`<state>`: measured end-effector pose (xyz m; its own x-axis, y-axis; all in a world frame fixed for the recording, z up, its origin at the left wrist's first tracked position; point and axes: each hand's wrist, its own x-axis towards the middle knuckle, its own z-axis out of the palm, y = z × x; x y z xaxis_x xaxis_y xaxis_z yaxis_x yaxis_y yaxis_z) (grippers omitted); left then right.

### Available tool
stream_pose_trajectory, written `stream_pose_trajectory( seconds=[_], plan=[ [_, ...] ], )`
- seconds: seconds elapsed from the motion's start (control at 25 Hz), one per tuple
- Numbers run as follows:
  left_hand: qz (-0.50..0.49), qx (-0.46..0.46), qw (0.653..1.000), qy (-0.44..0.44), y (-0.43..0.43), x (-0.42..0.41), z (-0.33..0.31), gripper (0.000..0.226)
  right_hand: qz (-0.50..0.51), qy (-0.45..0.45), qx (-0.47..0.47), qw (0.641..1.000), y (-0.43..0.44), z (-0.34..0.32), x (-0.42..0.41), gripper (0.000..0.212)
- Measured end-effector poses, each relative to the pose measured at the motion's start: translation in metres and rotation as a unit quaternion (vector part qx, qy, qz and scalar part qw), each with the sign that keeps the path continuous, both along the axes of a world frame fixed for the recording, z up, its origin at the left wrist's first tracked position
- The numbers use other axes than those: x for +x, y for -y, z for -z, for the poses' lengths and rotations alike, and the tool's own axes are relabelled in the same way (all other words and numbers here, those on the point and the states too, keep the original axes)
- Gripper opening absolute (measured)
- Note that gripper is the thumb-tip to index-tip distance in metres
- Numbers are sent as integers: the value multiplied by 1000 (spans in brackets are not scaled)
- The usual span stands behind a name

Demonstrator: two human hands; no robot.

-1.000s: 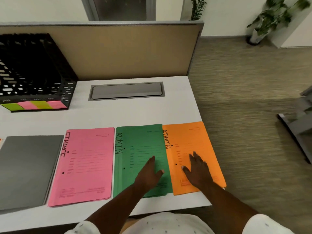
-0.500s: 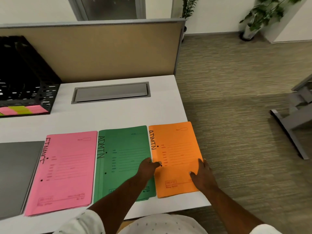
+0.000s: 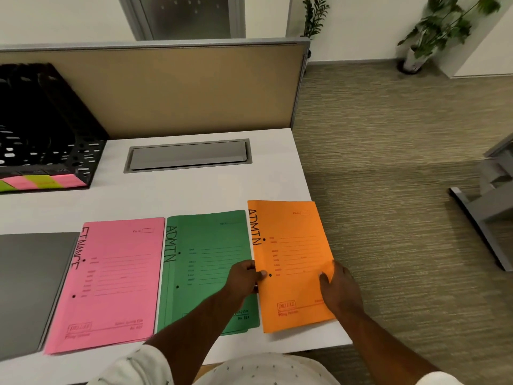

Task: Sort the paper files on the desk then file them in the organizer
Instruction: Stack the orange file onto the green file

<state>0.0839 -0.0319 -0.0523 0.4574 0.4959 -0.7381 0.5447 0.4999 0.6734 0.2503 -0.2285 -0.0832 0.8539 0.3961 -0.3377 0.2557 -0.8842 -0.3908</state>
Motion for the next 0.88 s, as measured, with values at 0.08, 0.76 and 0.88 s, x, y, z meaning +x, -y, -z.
stream_pose_trajectory(
  seconds=[0.08,0.76,0.88],
  plan=[
    [-5,7,1000,14,-7,-11,-2,16,12,7,20,1000,-9,-5,-6,54],
    [-17,164,984,-61,-117,-164,9,30,-98,-53,24,993,-129,1,-136,62],
    [60,232,964,-112,-127,-175,10,31,-116,-50,7,992,-142,2,-151,64]
  ],
)
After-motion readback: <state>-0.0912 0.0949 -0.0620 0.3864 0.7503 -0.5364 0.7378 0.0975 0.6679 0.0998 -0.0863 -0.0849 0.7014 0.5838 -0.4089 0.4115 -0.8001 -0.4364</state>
